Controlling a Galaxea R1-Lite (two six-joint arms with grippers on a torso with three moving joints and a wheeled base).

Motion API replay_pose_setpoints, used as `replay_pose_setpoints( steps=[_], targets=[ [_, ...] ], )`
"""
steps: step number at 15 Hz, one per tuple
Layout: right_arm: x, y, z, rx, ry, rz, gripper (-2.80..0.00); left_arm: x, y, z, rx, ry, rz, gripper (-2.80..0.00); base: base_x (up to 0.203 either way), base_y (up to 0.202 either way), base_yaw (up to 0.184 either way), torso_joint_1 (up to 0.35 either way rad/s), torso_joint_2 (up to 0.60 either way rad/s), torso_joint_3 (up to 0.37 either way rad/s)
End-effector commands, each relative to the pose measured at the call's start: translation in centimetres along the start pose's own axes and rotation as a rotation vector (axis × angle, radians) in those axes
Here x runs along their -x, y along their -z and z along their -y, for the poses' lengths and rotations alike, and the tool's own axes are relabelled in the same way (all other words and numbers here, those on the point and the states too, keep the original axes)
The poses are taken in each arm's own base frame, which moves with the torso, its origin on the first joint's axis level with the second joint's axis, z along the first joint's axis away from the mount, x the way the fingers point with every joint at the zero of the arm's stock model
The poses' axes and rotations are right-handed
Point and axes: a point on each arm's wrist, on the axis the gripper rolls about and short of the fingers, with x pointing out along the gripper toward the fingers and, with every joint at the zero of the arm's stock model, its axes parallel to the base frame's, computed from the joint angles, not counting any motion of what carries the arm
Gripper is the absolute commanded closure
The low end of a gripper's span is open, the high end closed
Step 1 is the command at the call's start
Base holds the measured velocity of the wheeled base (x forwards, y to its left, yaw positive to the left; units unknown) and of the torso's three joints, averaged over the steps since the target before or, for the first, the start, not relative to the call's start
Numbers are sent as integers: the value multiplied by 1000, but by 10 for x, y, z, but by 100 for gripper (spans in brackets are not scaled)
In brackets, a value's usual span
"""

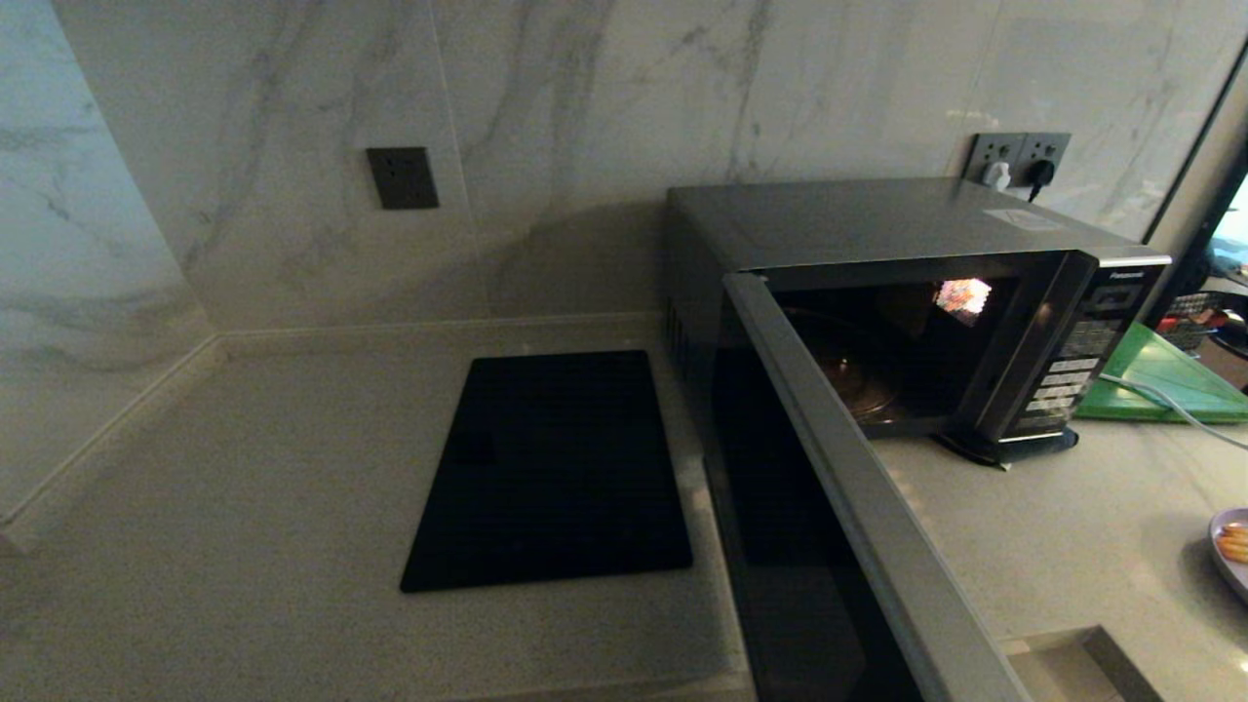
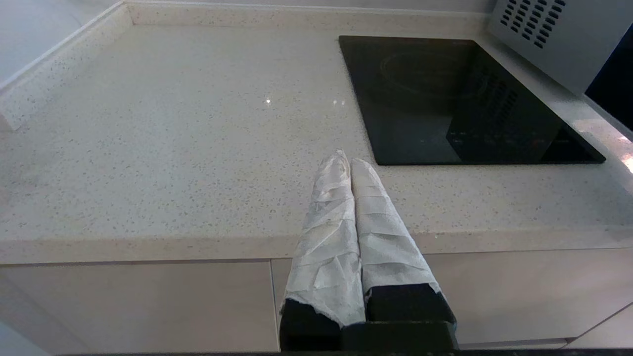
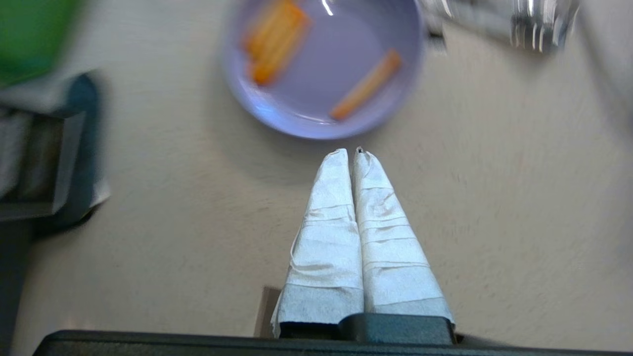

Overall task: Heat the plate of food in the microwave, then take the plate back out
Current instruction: Put the plate in the microwave oven

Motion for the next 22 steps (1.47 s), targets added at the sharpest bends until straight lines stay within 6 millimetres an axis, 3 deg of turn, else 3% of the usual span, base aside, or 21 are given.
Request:
replay_pose_setpoints(
  steps=[1, 13, 18, 22],
  targets=[
    [-45, -2, 14, -56, 33, -156, -280, 0, 0, 0, 1, -1, 1, 0, 0, 0, 0, 0, 0, 0],
    [-131, -26, 46, -184, 17, -350, -280, 0, 0, 0, 1, -1, 0, 0, 0, 0, 0, 0, 0, 0],
    [-155, -36, 61, -241, 39, -316, -280, 0, 0, 0, 1, -1, -1, 0, 0, 0, 0, 0, 0, 0],
    [-175, -32, 68, -249, 75, -358, -280, 0, 0, 0, 1, -1, 0, 0, 0, 0, 0, 0, 0, 0]
  ],
)
